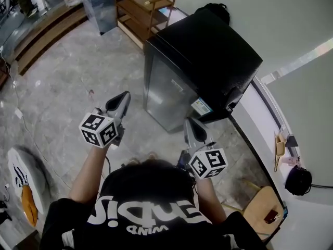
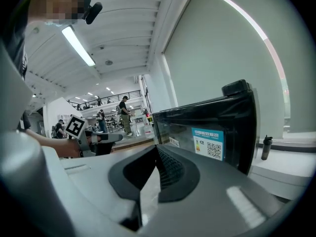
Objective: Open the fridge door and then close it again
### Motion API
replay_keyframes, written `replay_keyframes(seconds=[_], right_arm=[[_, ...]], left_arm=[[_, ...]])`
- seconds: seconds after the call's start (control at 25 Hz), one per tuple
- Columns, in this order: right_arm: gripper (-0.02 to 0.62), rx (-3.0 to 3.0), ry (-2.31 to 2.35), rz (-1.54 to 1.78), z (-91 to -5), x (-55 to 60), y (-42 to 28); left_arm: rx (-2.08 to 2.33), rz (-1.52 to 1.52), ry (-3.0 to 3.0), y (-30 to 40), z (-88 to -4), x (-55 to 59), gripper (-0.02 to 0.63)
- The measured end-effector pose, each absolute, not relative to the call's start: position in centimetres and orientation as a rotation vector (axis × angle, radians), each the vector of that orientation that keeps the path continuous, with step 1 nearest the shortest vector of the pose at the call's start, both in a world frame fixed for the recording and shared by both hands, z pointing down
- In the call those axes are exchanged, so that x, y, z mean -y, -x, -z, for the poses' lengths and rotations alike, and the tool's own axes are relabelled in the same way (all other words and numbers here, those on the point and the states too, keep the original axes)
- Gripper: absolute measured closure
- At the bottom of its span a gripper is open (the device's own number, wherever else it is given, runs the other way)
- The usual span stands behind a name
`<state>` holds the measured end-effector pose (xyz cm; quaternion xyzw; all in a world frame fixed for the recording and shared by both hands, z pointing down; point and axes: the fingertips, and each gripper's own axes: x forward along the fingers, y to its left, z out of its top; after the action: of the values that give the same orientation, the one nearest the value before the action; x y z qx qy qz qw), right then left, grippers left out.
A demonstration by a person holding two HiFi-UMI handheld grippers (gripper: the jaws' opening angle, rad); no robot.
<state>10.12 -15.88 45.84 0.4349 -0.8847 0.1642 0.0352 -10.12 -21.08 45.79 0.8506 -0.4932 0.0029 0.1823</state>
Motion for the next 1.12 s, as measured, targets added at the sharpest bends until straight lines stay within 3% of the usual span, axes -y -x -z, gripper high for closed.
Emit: replay_keyframes(seconds=[0.52,1.12], right_arm=[[0.598,2.795,-1.161,-0.451,-45.1,12.5,-5.6],[0.598,2.819,-1.055,-0.385,-44.3,10.2,-2.2]], left_arm=[[1.425,-0.017,-2.437,11.6,-43.8,10.8,0.606],[1.499,-0.017,-2.435,13.6,-43.1,7.5,0.606]])
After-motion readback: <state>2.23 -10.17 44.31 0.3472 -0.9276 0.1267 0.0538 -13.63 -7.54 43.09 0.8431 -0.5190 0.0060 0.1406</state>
